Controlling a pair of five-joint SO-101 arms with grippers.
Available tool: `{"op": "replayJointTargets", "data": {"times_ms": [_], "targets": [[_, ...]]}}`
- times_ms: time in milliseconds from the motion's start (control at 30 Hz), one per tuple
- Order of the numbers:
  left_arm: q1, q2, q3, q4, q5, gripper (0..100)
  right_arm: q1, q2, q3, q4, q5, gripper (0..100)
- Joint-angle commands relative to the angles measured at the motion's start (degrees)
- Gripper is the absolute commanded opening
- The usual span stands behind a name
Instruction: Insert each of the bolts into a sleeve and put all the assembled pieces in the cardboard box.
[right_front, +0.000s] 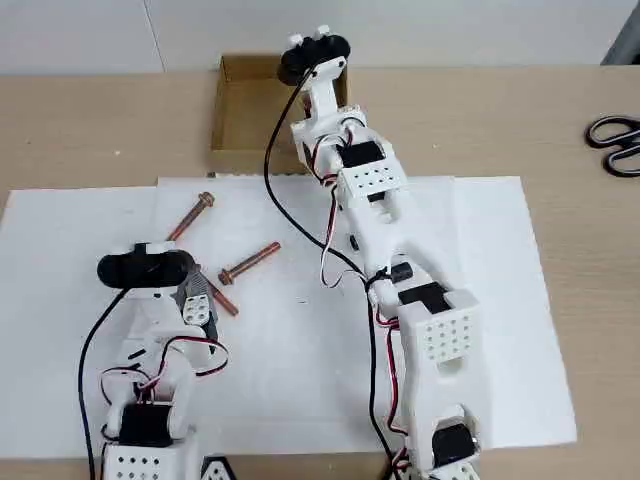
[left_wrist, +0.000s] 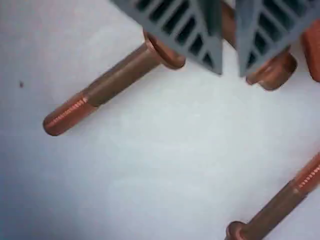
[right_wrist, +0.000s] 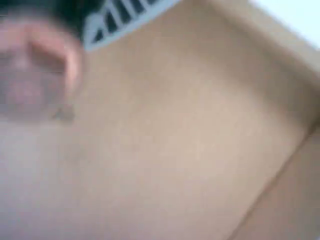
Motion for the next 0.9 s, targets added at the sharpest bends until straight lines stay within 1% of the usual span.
{"op": "replayJointTargets", "data": {"times_ms": [0, 167, 300, 700, 867], "targets": [[-0.3, -0.6, -0.2, 0.4, 0.1, 1, -0.5, -1.7, -3.7, 3.4, 0.7, 19.1], [-0.3, -0.6, -0.2, 0.4, 0.1, 1, -0.8, -2.3, -3.8, 4.5, 1.1, 19.1], [-0.3, -0.6, -0.2, 0.4, 0.1, 1, -1.5, -8.2, -3.8, 9.6, 1.1, 19.1], [-0.3, -0.6, -0.2, 0.4, 0.1, 1, -1.4, -24.0, -3.8, 36.4, 0.5, 19.1], [-0.3, -0.6, -0.2, 0.4, 0.1, 1, -1.3, -26.0, -3.8, 45.5, -4.4, 19.1]]}}
